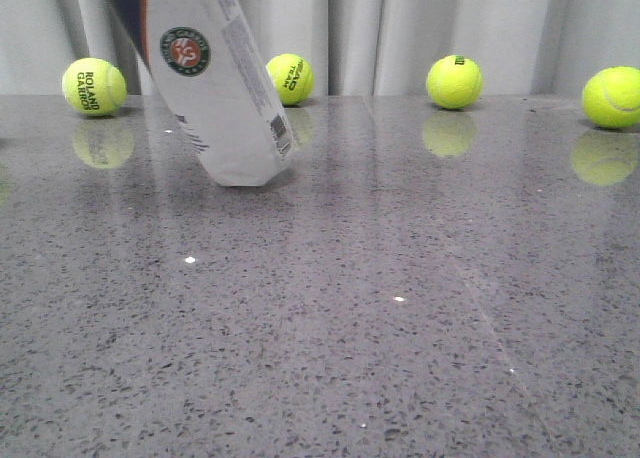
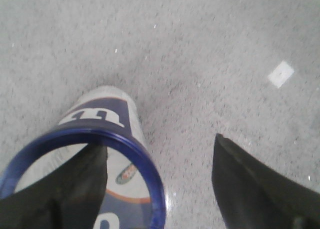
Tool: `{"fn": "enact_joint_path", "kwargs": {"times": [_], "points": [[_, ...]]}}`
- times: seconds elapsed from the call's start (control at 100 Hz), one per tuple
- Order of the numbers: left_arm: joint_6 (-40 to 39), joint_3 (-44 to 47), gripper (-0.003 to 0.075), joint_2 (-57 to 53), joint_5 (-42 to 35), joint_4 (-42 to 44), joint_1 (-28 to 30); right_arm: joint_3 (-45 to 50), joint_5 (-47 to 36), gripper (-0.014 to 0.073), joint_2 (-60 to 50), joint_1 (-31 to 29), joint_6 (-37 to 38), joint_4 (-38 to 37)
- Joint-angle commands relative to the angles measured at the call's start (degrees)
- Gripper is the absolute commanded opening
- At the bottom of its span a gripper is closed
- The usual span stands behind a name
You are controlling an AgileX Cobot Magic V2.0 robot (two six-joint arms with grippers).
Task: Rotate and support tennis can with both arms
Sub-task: 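Lift the blue-capped end with the left gripper, tilting the can upright, then release the upright can and raise the left gripper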
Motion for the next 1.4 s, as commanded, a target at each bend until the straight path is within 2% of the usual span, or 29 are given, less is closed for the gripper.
{"fn": "enact_joint_path", "kwargs": {"times": [0.0,0.39,0.64,0.91,0.98,1.05,1.24,1.39], "points": [[-0.5,-4.6,0.0440,1.1,0.2,-3.1,-0.5,-1.4,-4.3,-0.0058,0.5,0.1,-0.4,-0.8],[-0.5,-17.8,0.0440,10.4,0.8,-3.9,-4.5,-1.4,-4.3,-0.0058,0.5,0.1,-0.4,-0.8],[-0.5,-18.1,0.0440,10.5,0.7,-3.7,-4.5,-1.4,-4.3,-0.0058,0.5,0.1,-0.4,-0.8],[-0.1,-23.1,0.0432,9.1,-0.1,-3.7,-4.5,-1.4,-4.3,-0.0058,0.5,0.1,-0.4,-0.8],[-0.1,-23.1,0.0383,7.6,-2.5,-3.2,-4.5,-1.4,-4.3,-0.0058,0.5,0.1,-0.4,-0.8],[-0.3,-22.9,0.0297,5.9,-5.7,-1.7,-4.5,-1.4,-4.3,-0.0058,0.5,0.1,-0.4,-0.8],[-1.2,-22.9,-0.0017,1.8,-8.9,2.1,-4.5,-1.4,-4.3,-0.0058,0.5,0.1,-0.4,-0.8],[-1.2,-22.2,-0.0020,-0.3,-9.2,3.5,-4.5,-1.4,-4.3,-0.0058,0.5,0.1,-0.4,-0.8]]}}
